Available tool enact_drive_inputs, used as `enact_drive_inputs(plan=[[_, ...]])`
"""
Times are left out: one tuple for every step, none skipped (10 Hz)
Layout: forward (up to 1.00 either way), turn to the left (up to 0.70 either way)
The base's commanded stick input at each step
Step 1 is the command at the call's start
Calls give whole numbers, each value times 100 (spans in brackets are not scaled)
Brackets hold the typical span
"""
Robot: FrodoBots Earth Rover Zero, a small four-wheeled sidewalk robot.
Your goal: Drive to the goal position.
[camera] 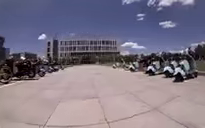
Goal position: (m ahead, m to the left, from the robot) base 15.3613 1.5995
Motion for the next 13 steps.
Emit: enact_drive_inputs(plan=[[50,0],[50,0],[50,0],[50,0],[50,0],[50,0],[50,0],[50,0],[50,0],[50,0],[50,0],[50,0],[50,0]])
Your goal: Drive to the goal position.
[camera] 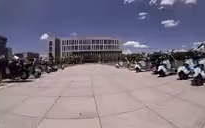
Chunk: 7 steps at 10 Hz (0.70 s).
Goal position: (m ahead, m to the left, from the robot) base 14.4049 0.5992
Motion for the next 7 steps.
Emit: enact_drive_inputs(plan=[[50,0],[50,0],[50,0],[50,0],[50,0],[50,0],[50,0]])
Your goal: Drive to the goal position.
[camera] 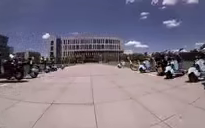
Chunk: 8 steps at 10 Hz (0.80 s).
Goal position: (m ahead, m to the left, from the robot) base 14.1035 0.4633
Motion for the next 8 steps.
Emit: enact_drive_inputs(plan=[[50,0],[50,0],[50,0],[50,0],[50,0],[50,0],[50,0],[50,0]])
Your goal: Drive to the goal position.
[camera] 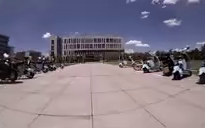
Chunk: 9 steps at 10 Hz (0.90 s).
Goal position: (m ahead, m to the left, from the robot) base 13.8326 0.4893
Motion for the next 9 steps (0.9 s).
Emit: enact_drive_inputs(plan=[[50,0],[50,0],[50,0],[50,0],[50,0],[50,0],[50,0],[50,0],[50,0]])
